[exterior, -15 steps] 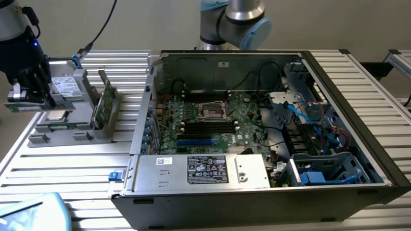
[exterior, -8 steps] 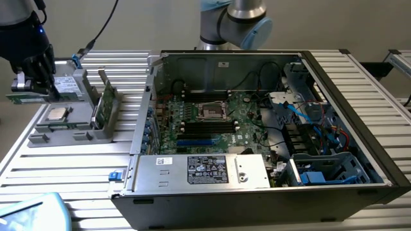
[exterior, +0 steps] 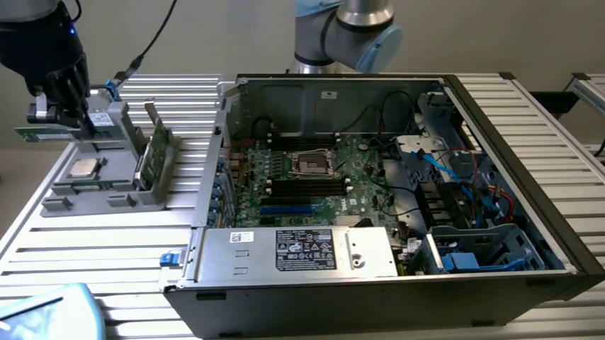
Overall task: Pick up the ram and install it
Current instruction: 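Pick up the ram and move it above insertion slot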
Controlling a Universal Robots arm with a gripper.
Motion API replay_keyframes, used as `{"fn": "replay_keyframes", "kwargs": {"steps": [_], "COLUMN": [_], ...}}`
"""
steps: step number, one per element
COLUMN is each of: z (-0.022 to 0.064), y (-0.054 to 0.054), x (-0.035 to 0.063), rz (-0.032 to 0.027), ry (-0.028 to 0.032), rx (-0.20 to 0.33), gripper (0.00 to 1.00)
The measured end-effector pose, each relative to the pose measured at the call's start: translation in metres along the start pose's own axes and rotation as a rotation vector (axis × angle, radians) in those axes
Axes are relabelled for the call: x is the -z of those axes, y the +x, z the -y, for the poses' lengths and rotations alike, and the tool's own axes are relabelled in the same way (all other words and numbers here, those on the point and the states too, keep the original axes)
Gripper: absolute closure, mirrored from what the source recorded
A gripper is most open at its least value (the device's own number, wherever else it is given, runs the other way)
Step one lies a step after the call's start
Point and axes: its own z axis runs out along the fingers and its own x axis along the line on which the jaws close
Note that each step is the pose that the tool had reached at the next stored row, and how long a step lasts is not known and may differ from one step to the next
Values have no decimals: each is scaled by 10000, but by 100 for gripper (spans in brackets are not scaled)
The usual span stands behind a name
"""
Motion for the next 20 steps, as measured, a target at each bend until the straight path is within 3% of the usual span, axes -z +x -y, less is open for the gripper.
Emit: {"fn": "replay_keyframes", "kwargs": {"steps": [6, 11, 17, 20], "z": [193, 338, 584, 711], "y": [25, 60, 102, 138], "x": [197, 286, 463, 504], "rz": [24, 43, 66, 68], "ry": [-61, -206, -211, -216], "rx": [-4, -20, -18, -18], "gripper": [86, 86, 86, 86]}}
